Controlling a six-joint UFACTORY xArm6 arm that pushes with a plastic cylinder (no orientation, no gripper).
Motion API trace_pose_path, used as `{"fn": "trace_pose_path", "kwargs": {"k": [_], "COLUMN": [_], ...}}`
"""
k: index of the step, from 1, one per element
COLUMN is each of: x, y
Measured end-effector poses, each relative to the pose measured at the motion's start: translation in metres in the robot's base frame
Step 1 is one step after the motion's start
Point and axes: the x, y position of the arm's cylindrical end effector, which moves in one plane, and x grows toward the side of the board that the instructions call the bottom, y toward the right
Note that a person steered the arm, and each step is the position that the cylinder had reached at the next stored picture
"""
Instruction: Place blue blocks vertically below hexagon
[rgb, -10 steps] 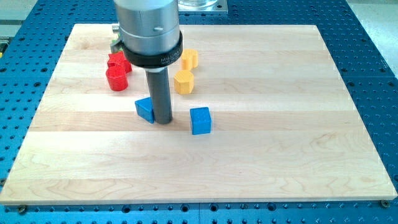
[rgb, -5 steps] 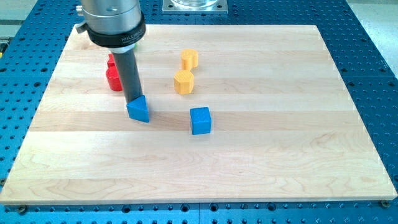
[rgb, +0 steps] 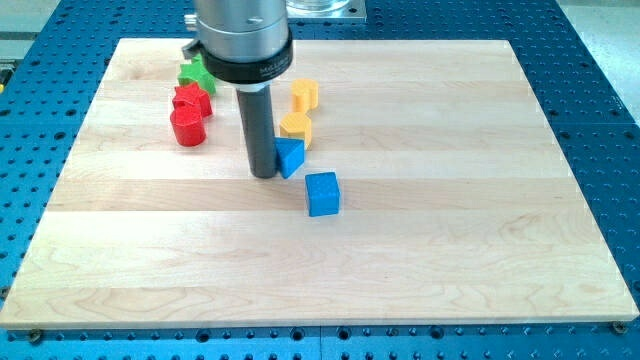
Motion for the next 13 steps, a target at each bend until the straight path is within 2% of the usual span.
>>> {"fn": "trace_pose_path", "kwargs": {"k": [1, 2, 3, 4, 5, 6, 7, 8, 11, 13], "x": [0.0, 0.041, 0.106, 0.089, 0.065, 0.076, 0.087, 0.04, 0.039, 0.031], "y": [0.005, -0.008, 0.003, 0.064, 0.06, 0.04, 0.123, 0.118, 0.073, 0.071]}}
